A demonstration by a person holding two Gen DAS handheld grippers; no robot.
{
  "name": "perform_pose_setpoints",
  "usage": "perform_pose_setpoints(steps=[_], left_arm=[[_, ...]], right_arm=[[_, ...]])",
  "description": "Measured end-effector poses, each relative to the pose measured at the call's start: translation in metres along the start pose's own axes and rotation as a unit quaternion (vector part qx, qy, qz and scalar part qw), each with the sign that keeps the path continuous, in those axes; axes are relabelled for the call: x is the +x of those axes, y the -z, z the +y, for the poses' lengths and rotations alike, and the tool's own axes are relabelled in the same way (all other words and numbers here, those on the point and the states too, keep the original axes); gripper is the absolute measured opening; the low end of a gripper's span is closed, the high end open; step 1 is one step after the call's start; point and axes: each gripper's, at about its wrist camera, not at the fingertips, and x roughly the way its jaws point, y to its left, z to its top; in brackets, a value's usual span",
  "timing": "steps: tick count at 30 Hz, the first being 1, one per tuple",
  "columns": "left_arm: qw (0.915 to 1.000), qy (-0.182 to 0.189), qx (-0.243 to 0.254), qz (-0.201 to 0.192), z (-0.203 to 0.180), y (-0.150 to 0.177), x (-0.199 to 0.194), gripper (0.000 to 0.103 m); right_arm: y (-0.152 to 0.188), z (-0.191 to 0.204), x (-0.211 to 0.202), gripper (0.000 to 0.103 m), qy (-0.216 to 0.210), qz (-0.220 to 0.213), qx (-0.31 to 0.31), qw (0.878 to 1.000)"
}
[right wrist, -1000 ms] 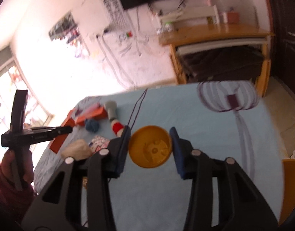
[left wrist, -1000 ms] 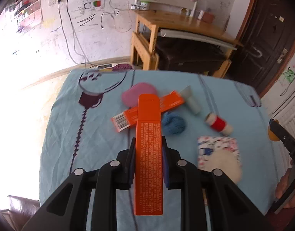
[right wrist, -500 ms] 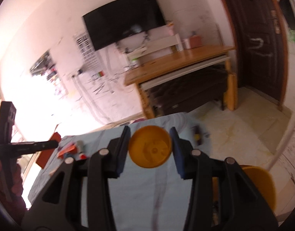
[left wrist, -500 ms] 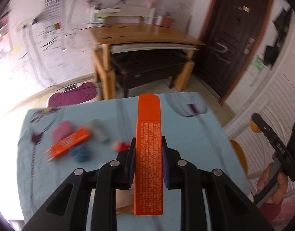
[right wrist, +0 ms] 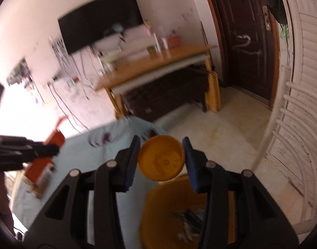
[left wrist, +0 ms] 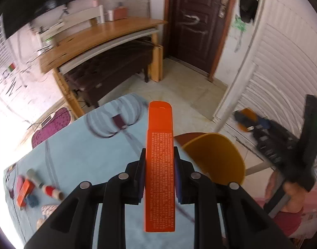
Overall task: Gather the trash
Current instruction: 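Carry the orange box and orange cup over the orange bin and open both tools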
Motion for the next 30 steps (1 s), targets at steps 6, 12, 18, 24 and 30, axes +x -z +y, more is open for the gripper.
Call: perform_pose_setpoints(steps=[6,12,18,24,30], left_arm=[[0.9994,0.015,0.031,0.011,-0.047,-0.013,0.017,0.019],[0.9993,0.032,0.019,0.006,-0.069,-0.021,0.039,0.019],[0.9972,0.065,-0.017,-0.032,-0.083,-0.020,0.047,0.019],[0.9951,0.098,-0.005,-0.007,-0.102,-0.018,0.073,0.066],[0.9959,0.087,-0.020,-0.019,-0.092,-0.011,0.072,0.083]], right_arm=[[0.012,-0.019,0.019,0.040,0.004,0.043,-0.004,0.999],[0.015,-0.040,0.013,0.079,-0.003,0.035,0.026,0.999],[0.009,-0.090,-0.015,0.079,0.015,-0.031,0.136,0.990],[0.009,-0.114,-0.034,0.087,0.008,-0.075,0.185,0.980],[0.001,-0.105,-0.034,0.087,-0.004,-0.081,0.176,0.981]])
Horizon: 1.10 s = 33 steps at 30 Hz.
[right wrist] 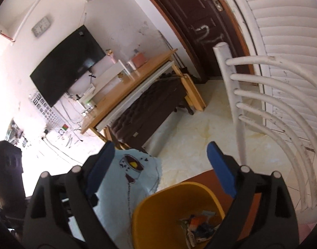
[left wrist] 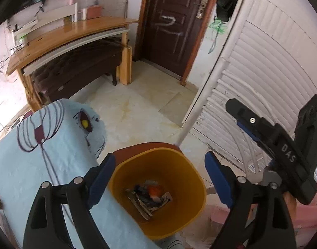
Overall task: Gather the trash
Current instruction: 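Carry the orange box and orange cup over the orange bin and open both tools, then move both tools back over the trash on the table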
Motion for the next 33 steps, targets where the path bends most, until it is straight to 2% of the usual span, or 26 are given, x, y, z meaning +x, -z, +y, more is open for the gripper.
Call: perform_pose_setpoints(steps=[4,6,8,12,16,19,24,28,33], left_arm=[[0.9999,-0.009,-0.008,-0.011,0.016,0.003,-0.014,0.083],[0.9995,-0.024,-0.006,-0.018,0.025,0.005,-0.022,0.083],[0.9989,-0.037,-0.012,-0.027,0.039,0.007,-0.032,0.083],[0.9969,-0.062,-0.031,-0.039,0.081,0.014,-0.058,0.083],[0.9925,-0.100,-0.052,-0.046,0.134,0.026,-0.087,0.083],[0.9874,-0.130,-0.077,-0.046,0.179,0.036,-0.109,0.084],[0.9744,-0.181,-0.122,-0.055,0.256,0.055,-0.151,0.085],[0.9653,-0.204,-0.154,-0.052,0.298,0.076,-0.175,0.086],[0.9584,-0.214,-0.182,-0.052,0.338,0.101,-0.198,0.086]], right_arm=[[0.000,0.017,0.001,0.091,0.000,-0.001,-0.023,1.000],[0.001,0.024,0.002,0.097,-0.001,0.001,-0.028,1.000],[0.002,0.031,0.003,0.097,-0.004,0.004,-0.031,1.000],[0.006,0.050,0.009,0.097,-0.015,0.011,-0.044,0.999],[0.016,0.091,0.018,0.097,-0.046,0.029,-0.083,0.995],[0.032,0.131,0.027,0.097,-0.081,0.052,-0.127,0.987],[0.062,0.187,0.036,0.097,-0.121,0.079,-0.177,0.974],[0.088,0.218,0.042,0.097,-0.146,0.106,-0.209,0.961],[0.119,0.248,0.047,0.097,-0.168,0.131,-0.238,0.948]])
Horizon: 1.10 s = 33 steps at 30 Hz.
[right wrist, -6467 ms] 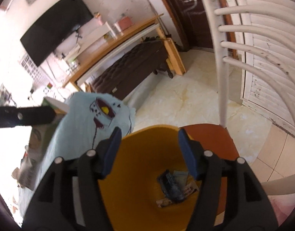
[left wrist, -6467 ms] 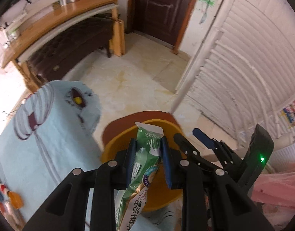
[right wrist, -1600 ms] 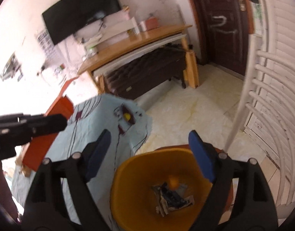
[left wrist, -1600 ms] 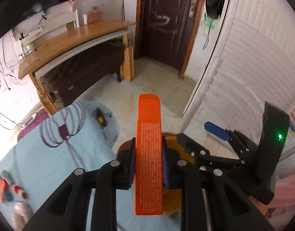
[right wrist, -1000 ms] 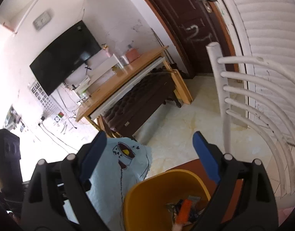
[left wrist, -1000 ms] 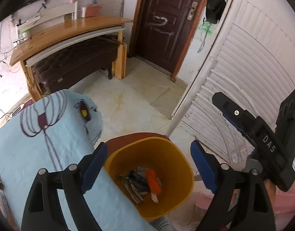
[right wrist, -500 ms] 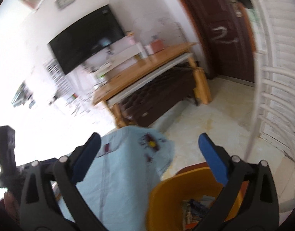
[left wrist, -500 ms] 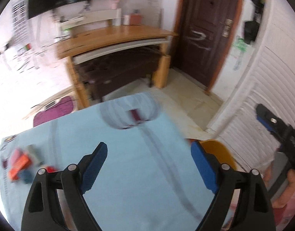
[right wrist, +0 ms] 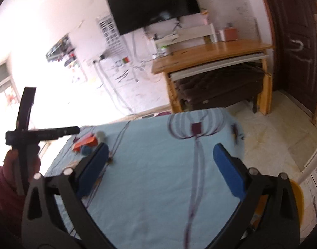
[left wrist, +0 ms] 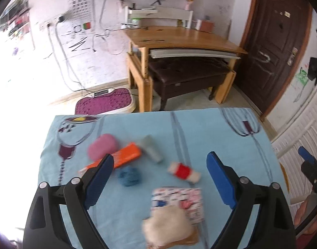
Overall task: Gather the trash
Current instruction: 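Move both tools back over the trash on the table, then grasp the pink sponge pad with the left tool while the right tool grasps the white paper cone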
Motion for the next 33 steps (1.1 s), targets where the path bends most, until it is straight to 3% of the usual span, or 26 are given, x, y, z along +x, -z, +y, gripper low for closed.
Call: perform_pose_setpoints(steps=[10,17,25,29,33], left_arm=[[0.9988,-0.025,-0.039,0.016,0.064,0.000,0.024,0.086],[0.9971,-0.018,-0.054,0.050,0.094,-0.012,0.064,0.086],[0.9929,0.004,-0.060,0.103,0.093,-0.018,0.103,0.086],[0.9889,0.012,-0.087,0.120,0.099,-0.020,0.116,0.086],[0.9841,0.033,-0.112,0.134,0.105,-0.025,0.125,0.079]], right_arm=[[0.021,0.043,0.039,0.097,-0.067,0.052,-0.001,0.996],[0.019,0.080,0.069,0.097,-0.067,0.087,-0.020,0.994],[-0.007,0.125,0.114,0.097,-0.053,0.118,-0.086,0.988],[-0.012,0.139,0.147,0.097,-0.057,0.137,-0.114,0.982],[-0.009,0.150,0.176,0.097,-0.049,0.152,-0.163,0.974]])
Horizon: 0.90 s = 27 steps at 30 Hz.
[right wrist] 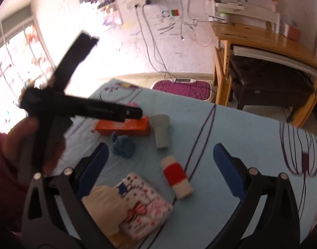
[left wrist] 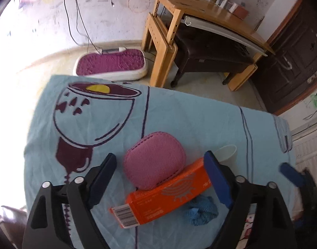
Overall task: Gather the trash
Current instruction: 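Grasp the pink sponge pad with the left tool while the right tool grasps the white paper cone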
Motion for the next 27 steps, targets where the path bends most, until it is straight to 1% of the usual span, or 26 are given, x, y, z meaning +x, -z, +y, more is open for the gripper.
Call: perform_pose_setpoints(steps=[3,5,6,7,8,10,12,13,15,18,19,20,21,22,26,27], left_arm=[[0.9999,0.007,-0.011,-0.001,0.003,-0.005,0.003,0.078],[0.9999,-0.004,-0.010,-0.001,0.001,-0.006,0.004,0.070],[0.9999,-0.010,-0.007,-0.001,0.000,-0.006,0.004,0.060],[0.9998,-0.018,-0.004,0.000,-0.002,-0.005,0.004,0.054],[0.9998,-0.021,-0.003,0.002,-0.002,-0.006,0.004,0.054],[0.9998,-0.019,0.000,0.006,-0.003,-0.007,0.004,0.053],[0.9998,-0.017,-0.003,0.005,-0.002,-0.008,0.003,0.052],[0.9998,-0.017,0.000,0.005,-0.003,-0.008,0.004,0.052],[0.9998,-0.020,0.007,0.005,-0.005,-0.008,0.005,0.052],[0.9997,-0.019,0.011,0.007,-0.008,-0.009,0.006,0.055],[0.9997,-0.019,0.013,0.007,-0.008,-0.009,0.006,0.055],[0.9997,-0.019,0.016,0.007,-0.008,-0.009,0.006,0.055],[0.9996,-0.019,0.017,0.007,-0.008,-0.009,0.006,0.056],[0.9996,-0.019,0.020,0.005,-0.009,-0.008,0.007,0.056],[0.9997,-0.012,0.020,0.003,-0.005,-0.005,0.004,0.056],[0.9997,-0.016,0.021,0.001,-0.006,-0.002,0.003,0.055]], right_arm=[[-0.007,0.001,0.013,0.097,0.008,0.007,-0.018,1.000],[-0.011,0.002,0.019,0.095,0.015,0.013,-0.032,0.999],[-0.014,0.003,0.025,0.089,0.021,0.021,-0.042,0.999],[-0.016,0.004,0.029,0.084,0.024,0.029,-0.049,0.998],[-0.018,0.004,0.034,0.077,0.028,0.038,-0.056,0.997],[-0.022,0.004,0.044,0.072,0.042,0.050,-0.070,0.995],[-0.025,0.004,0.051,0.064,0.045,0.055,-0.072,0.995],[-0.027,0.002,0.055,0.062,0.048,0.059,-0.071,0.995],[-0.028,0.001,0.061,0.053,0.049,0.064,-0.067,0.994],[-0.028,-0.002,0.071,0.046,0.050,0.078,-0.060,0.994],[-0.027,-0.001,0.072,0.045,0.051,0.077,-0.061,0.994],[-0.027,0.000,0.071,0.041,0.053,0.075,-0.061,0.994],[-0.027,0.000,0.071,0.033,0.056,0.074,-0.058,0.994],[-0.027,-0.002,0.070,0.028,0.060,0.074,-0.054,0.994],[-0.025,-0.006,0.066,0.028,0.065,0.068,-0.040,0.995],[-0.025,-0.009,0.064,0.028,0.062,0.064,-0.030,0.996]])
